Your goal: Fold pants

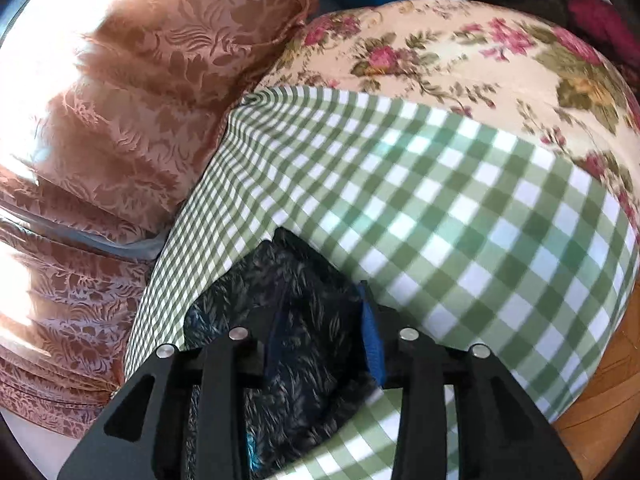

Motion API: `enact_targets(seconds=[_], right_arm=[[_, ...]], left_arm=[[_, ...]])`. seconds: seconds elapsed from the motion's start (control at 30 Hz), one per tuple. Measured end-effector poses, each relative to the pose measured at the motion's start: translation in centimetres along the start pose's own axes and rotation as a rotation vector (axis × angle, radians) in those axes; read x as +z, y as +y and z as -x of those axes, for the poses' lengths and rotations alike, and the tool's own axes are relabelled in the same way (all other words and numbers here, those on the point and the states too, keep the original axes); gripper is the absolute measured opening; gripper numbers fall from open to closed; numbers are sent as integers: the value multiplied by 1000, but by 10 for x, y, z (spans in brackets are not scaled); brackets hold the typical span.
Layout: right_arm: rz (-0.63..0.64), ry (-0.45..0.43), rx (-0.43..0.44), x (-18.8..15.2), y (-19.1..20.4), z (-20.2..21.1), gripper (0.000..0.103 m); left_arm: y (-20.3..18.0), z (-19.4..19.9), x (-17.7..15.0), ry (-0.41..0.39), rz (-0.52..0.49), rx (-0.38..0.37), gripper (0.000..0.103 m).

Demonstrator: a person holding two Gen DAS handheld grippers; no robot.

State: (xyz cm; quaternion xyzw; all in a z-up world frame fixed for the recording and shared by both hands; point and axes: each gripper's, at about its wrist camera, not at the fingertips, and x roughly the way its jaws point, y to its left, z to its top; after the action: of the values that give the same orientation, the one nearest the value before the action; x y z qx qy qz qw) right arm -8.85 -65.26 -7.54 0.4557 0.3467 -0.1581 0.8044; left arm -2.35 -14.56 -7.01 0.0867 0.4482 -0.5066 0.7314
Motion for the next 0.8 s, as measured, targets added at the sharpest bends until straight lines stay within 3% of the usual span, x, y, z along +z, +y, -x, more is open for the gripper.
enact_targets(seconds=[0.03, 0.13, 0.2, 0.37, 0.47, 0.5, 0.63, 0.8], right_arm=[[24, -17, -22, 1, 5, 3, 8], [149, -116, -67, -6, 28, 26, 7], [219, -132, -133, -14, 34, 28, 7], [366, -32, -373, -33, 29, -13, 8], [303, -42, -335, -32, 22, -2, 19], [292, -57, -322, -30, 23, 1, 36], [296, -86, -246, -12, 43, 13, 38], [230, 42, -140, 17, 58, -28, 41]], left_arm=[[1, -2, -1, 1, 2, 3, 4], [4, -2, 0, -3, 14, 2, 4], [4, -3, -1, 1, 12, 2, 4], [0, -4, -1, 15, -8, 10, 4], [2, -5, 1, 20, 12, 4, 4], [2, -5, 2, 22, 16, 4, 4], [2, 1, 4, 7, 18, 8, 4], [6, 13, 4, -27, 45, 2, 4]])
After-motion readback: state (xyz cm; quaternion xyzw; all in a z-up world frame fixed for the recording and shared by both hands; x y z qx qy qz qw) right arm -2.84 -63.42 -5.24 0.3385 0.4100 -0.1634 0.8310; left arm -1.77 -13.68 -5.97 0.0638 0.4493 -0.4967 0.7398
